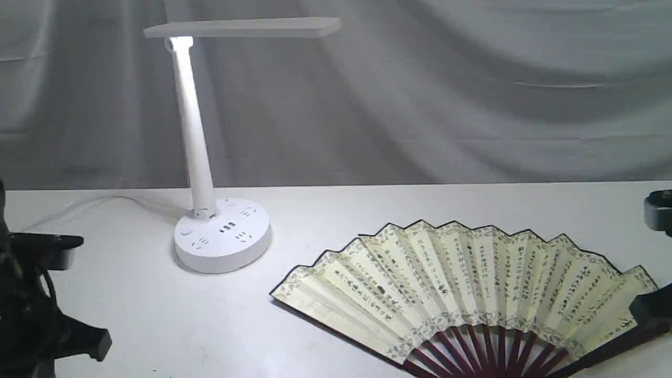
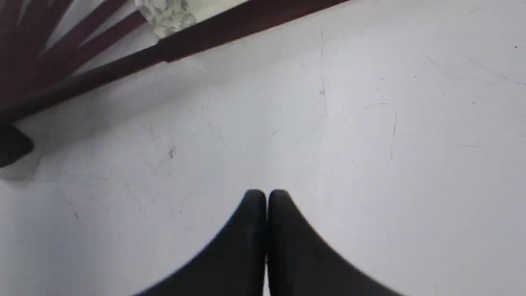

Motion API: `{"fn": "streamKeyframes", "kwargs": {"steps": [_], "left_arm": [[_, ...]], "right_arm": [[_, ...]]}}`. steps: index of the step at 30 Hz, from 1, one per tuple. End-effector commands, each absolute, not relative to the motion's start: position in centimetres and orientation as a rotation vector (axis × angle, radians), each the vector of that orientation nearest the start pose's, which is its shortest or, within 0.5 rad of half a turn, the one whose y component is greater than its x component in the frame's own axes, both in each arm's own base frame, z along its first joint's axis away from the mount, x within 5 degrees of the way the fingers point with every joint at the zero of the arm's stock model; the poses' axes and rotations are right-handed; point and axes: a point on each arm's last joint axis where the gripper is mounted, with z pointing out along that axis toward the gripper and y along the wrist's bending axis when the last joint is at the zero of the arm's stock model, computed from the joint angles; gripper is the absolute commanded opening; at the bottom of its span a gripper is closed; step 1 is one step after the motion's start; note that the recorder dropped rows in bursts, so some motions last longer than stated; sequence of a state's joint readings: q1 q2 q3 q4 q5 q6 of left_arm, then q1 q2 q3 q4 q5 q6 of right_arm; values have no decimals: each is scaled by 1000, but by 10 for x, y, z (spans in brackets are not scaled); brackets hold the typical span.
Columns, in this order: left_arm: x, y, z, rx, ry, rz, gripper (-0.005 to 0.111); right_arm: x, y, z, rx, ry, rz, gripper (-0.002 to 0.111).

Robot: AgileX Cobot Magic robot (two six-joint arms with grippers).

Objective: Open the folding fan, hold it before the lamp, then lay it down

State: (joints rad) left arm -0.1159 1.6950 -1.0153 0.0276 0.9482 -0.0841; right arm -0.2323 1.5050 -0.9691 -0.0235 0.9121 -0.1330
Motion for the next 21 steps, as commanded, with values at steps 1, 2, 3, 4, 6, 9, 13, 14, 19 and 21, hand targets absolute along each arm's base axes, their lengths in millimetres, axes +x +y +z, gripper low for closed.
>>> {"fn": "streamKeyframes", "kwargs": {"steps": [1, 2, 3, 4, 6, 9, 13, 14, 19, 21], "left_arm": [[290, -30, 207, 24, 3040, -48, 0], [289, -29, 212, 31, 3019, -52, 0], [288, -27, 216, 36, 3005, -50, 0], [287, -24, 219, 32, 2993, -39, 0], [286, -20, 223, 18, 2982, -29, 0], [285, -17, 227, 7, 2969, -26, 0], [278, -16, 243, 20, 2915, -8, 0], [276, -15, 248, 22, 2895, -5, 0], [260, -14, 278, 19, 2786, -16, 0], [252, -13, 291, 59, 2741, -3, 0]], "right_arm": [[259, -62, 245, 132, 2866, -91, 0], [258, -62, 249, 132, 2852, -95, 0], [257, -61, 252, 131, 2842, -97, 0], [256, -61, 254, 133, 2835, -96, 0], [255, -60, 256, 142, 2825, -81, 0], [254, -59, 256, 151, 2830, -64, 0], [250, -58, 262, 147, 2820, -75, 0], [248, -58, 264, 143, 2815, -83, 0], [235, -54, 285, 150, 2737, -78, 0], [225, -51, 298, 151, 2692, -75, 0]]}}
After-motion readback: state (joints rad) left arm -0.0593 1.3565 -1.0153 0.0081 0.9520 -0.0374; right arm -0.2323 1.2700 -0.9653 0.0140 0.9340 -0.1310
